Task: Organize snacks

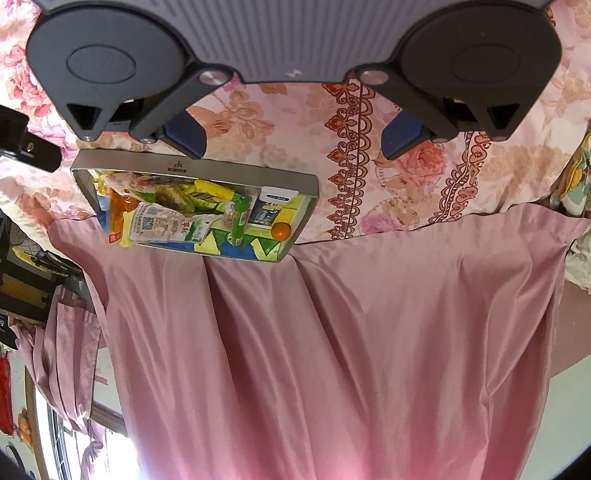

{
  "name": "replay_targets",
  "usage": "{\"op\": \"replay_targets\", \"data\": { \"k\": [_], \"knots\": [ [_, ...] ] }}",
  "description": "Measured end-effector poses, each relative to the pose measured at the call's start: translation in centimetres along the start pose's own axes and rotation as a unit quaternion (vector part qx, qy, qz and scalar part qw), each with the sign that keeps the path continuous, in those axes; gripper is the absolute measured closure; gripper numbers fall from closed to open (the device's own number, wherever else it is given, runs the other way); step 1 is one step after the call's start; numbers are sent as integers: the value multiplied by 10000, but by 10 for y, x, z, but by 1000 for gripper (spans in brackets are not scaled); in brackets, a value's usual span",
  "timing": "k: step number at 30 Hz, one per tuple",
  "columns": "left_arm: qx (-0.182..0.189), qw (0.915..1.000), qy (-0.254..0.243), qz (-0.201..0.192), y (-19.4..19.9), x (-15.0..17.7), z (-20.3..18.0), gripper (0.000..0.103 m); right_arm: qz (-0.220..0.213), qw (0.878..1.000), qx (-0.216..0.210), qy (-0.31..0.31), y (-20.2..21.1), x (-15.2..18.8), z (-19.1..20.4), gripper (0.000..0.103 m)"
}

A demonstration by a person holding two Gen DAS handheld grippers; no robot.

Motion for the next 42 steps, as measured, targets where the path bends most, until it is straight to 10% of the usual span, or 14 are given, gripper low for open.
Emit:
{"op": "replay_targets", "data": {
  "k": [42],
  "knots": [
    [-66, 9999, -83, -33, 2, 0, -1, 0, 142, 9999, 31, 26, 0, 2, 0, 1]
  ]
}}
Point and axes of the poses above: each gripper's, at about its wrist camera, not at the fingertips, and y roughly against the way its jaws point, z to its left, x to its underside, the point moved 6 cm from there along -y, roughly the way its jaws point, and after that the axes turned 11 degrees about -z, right-handed, at the moved point
